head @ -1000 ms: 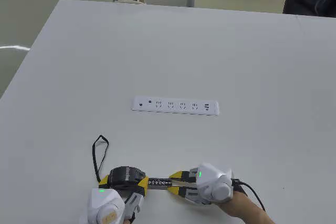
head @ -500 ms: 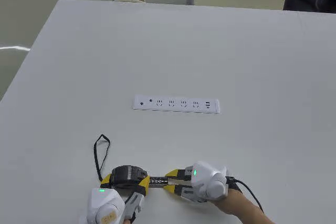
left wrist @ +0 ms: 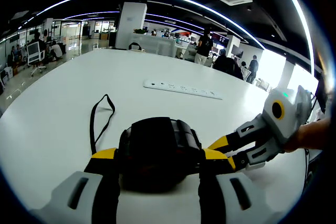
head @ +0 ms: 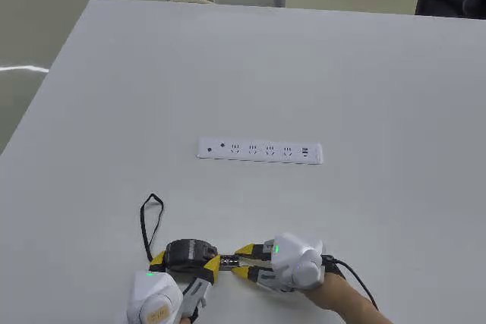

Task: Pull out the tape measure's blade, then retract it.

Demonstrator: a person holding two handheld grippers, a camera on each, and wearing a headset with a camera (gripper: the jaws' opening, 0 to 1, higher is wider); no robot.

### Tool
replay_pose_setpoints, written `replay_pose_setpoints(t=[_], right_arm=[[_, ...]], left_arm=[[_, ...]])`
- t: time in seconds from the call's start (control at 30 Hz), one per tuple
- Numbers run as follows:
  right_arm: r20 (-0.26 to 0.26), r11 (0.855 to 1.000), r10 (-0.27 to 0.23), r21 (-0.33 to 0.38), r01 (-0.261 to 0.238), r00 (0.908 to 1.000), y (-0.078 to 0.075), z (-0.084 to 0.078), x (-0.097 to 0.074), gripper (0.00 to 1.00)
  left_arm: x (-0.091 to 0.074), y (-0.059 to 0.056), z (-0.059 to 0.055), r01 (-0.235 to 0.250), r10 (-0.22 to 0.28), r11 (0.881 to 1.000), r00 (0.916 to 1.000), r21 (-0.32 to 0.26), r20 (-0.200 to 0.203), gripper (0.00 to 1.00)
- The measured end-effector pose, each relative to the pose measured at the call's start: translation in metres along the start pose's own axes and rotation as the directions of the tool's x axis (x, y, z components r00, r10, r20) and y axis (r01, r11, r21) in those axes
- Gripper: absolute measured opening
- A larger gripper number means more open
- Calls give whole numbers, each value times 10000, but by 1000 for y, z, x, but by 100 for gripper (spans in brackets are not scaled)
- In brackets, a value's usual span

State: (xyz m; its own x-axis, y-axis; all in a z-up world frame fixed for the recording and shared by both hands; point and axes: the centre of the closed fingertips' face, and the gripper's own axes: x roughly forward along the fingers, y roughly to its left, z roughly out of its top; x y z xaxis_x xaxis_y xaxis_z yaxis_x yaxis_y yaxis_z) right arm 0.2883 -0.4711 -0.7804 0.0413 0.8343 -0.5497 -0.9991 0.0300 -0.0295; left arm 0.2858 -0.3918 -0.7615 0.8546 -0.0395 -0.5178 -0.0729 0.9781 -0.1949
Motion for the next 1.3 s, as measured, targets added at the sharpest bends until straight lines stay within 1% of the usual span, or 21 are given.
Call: replay_pose_setpoints(t=[0.37,0.5,0.57,0.83,0.9,1.03,1.07,1.17,1.2,1.23,1.3], right_arm=[[-1,9998,161,-135,-161,9999,4,10,12,12],[46,9998,188,-95,-188,9998,5,11,16,12],[45,9998,199,-90,-198,9998,5,11,17,12],[-7,9995,222,-223,-222,9998,6,12,17,13],[-40,9998,190,-83,-190,9998,6,10,18,13],[-101,9998,137,-148,-139,9999,6,12,17,14],[-125,9998,119,-158,-121,9999,6,11,17,14],[-198,9997,65,-241,-70,9998,7,11,16,16],[-222,9998,24,-184,-28,9998,7,10,16,20],[-215,9999,-6,-163,3,9998,7,9,15,22],[-249,9998,-67,-176,62,9997,8,7,13,23]], left_arm=[[1,1,-1,72,-72,10000,10000,-24,12,57],[1,1,-2,107,-107,9999,9999,-28,12,57],[1,2,-2,127,-127,9999,9999,-29,20,57],[0,-1,-1,251,-251,9997,9997,70,-18,58],[1,1,-3,259,-258,9996,9997,88,-56,59],[2,2,-4,290,-289,9995,9995,79,-93,60],[1,0,-2,342,-341,9994,9993,94,-128,60],[0,-3,-1,517,-513,9986,9982,106,-296,60],[-1,-5,0,553,-548,9984,9980,138,-322,60],[-2,-6,0,592,-585,9981,9977,189,-343,60],[-2,-5,1,721,-709,9966,9970,395,-325,60]])
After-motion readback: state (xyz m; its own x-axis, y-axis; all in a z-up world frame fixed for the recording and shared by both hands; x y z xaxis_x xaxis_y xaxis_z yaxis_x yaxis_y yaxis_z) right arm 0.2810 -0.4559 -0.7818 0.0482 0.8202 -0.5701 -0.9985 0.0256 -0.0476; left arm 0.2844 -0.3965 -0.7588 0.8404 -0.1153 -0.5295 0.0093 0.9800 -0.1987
